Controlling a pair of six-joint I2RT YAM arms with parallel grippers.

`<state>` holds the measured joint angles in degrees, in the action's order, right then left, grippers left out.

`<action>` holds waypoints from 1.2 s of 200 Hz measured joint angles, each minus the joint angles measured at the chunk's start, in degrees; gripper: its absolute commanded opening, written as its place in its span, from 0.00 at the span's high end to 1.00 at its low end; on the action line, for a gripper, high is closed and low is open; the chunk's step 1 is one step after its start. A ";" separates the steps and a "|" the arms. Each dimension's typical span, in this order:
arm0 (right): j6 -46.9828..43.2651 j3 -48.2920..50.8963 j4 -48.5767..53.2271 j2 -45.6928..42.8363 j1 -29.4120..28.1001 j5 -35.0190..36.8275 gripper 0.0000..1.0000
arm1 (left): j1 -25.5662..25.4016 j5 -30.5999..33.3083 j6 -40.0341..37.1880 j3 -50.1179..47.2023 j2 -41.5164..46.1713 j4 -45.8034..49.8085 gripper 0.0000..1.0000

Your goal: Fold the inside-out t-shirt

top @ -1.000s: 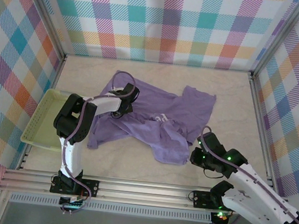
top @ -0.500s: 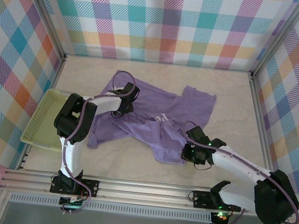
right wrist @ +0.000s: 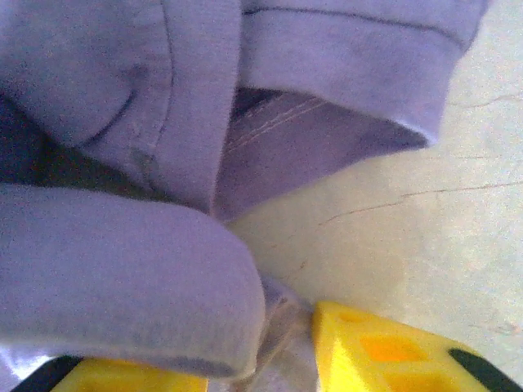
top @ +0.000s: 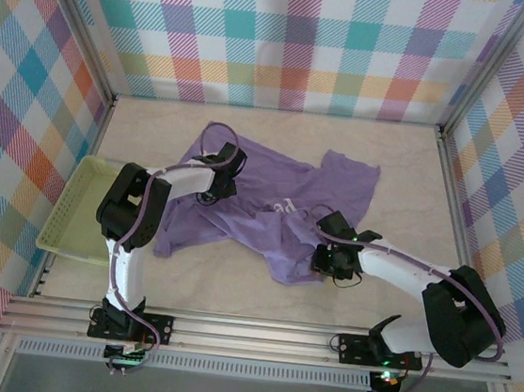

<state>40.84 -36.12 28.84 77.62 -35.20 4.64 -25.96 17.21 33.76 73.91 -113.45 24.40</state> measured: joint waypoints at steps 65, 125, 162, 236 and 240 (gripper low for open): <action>3.13 1.49 7.65 -16.35 0.83 5.35 1.00 | -1.99 0.13 -1.11 -1.81 11.04 8.90 0.51; 3.30 -5.70 18.58 -28.85 1.11 11.69 1.00 | -5.42 7.34 7.54 -21.46 41.22 20.04 0.42; 2.84 -10.54 23.87 -32.65 1.11 17.38 1.00 | -5.55 6.56 12.24 -33.31 47.98 26.51 0.42; 1.95 -12.55 26.62 -31.32 1.40 20.50 1.00 | -16.44 0.07 19.34 -38.05 50.56 25.42 0.44; 1.92 -12.74 26.62 -31.06 1.49 20.50 1.00 | -17.53 0.20 19.91 -38.05 50.82 25.24 0.44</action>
<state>42.76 -48.86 55.46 46.57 -33.71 25.15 -43.48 17.41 53.67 35.86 -62.63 49.65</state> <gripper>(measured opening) 0.065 0.546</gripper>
